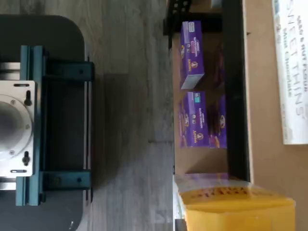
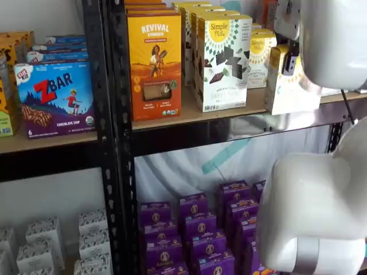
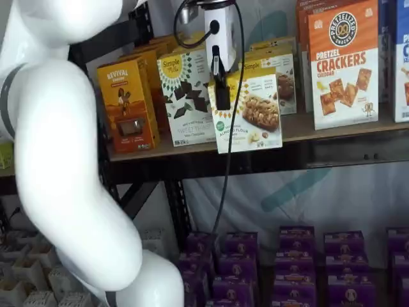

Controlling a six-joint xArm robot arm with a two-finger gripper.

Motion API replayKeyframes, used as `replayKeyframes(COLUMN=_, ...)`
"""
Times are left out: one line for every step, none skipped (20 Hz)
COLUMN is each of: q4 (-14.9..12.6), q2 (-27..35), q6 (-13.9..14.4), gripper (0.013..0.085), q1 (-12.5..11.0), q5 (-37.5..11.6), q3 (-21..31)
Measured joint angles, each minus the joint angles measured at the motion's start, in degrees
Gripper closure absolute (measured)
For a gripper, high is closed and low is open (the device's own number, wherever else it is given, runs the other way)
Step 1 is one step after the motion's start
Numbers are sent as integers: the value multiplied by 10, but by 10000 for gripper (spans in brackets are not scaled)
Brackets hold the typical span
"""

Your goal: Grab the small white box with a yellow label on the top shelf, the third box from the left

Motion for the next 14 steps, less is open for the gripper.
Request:
replayKeyframes(q4=-2, q2=-5, q6=0, gripper=690, q1=1, q5=2, q3=4)
replayKeyframes(q4=-3, q2=-12, q6=0, gripper=690, q1=1, q5=4, q3=10)
replayKeyframes(q4=-5, q2=-17, q6=0, gripper=690, q1=1, q5=5, q3=14)
replayKeyframes(q4=-5, q2=-21, q6=0, gripper=690, q1=1, q5=6, q3=18)
replayKeyframes(q4=-6, q2=-26, q6=0, gripper=690, q1=1, q5=7, q3=23)
replayKeyframes(q4=-6, q2=-31, q6=-1, gripper=690, q1=0, q5=8, q3=27)
replayKeyframes(q4=-6, q2=-36, q6=-1, gripper=690, q1=-1, q5=8, q3=32)
replayKeyframes(q4=-6, q2=-39, q6=-2, gripper=690, q1=-1, q5=9, q3=35)
replayKeyframes(q4=-5, q2=-42, q6=-2, gripper=690, q1=-2, q5=9, q3=38)
replayKeyframes(q4=-4, q2=-45, q6=-3, gripper=690, q1=-3, q5=9, q3=41)
replayKeyframes(q4=-3, q2=-47, q6=-4, gripper=690, q1=-4, q5=10, q3=43)
replayKeyframes(q4=-3, q2=-50, q6=-4, gripper=690, q1=-5, q5=11, q3=46)
replayKeyframes(q4=-3, q2=-52, q6=-5, gripper=690, q1=-5, q5=11, q3=48)
replayKeyframes(q4=-2, q2=-54, q6=-5, gripper=690, q1=-5, q5=12, q3=51)
